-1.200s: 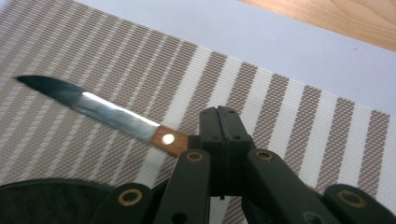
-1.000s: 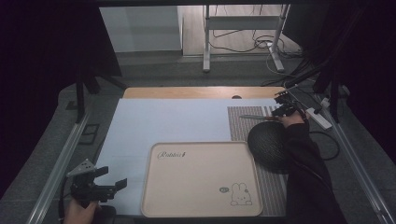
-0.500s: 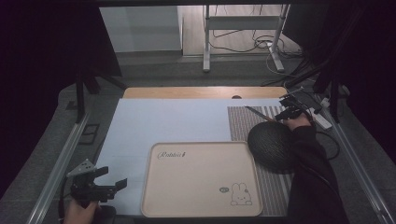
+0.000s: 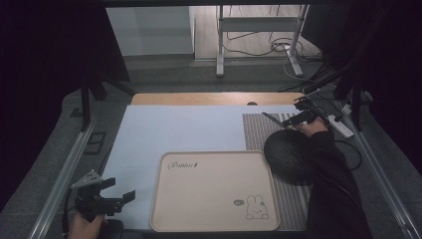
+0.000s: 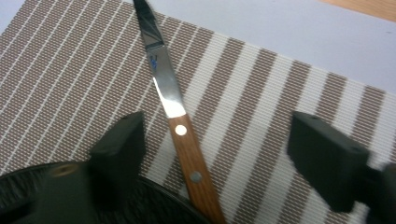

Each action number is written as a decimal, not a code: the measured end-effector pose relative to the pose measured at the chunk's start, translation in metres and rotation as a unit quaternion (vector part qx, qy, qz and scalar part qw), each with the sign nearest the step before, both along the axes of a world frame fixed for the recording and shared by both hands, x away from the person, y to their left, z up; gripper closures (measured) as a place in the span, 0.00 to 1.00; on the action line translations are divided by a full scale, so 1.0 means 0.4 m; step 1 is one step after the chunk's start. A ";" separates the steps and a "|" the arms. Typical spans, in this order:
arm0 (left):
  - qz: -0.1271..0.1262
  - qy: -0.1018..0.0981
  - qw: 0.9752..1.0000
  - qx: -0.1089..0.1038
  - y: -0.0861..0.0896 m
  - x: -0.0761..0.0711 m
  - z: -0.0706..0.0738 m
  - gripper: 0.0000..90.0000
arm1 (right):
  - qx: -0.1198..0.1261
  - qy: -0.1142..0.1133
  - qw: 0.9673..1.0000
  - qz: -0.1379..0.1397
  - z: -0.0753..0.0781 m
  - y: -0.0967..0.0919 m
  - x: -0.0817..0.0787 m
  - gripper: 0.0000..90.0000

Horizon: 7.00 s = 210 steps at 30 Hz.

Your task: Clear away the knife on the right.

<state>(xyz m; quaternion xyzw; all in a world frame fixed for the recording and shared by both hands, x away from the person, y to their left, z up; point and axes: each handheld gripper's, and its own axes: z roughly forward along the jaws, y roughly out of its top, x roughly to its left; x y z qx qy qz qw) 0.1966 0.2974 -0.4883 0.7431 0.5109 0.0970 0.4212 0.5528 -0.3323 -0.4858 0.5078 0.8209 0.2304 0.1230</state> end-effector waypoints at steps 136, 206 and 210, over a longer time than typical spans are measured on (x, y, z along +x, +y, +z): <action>-0.001 -0.010 1.000 0.017 0.004 -0.007 0.000 0.00 | 0.027 0.008 0.982 0.186 0.035 0.292 -0.501 0.86; -0.001 -0.005 1.000 0.013 0.005 -0.003 -0.001 0.01 | 0.015 0.083 0.971 0.225 -0.022 0.265 -0.521 0.99; 0.000 -0.005 1.000 0.014 0.005 -0.003 -0.001 0.01 | 0.024 0.059 0.972 0.225 -0.007 0.269 -0.525 0.90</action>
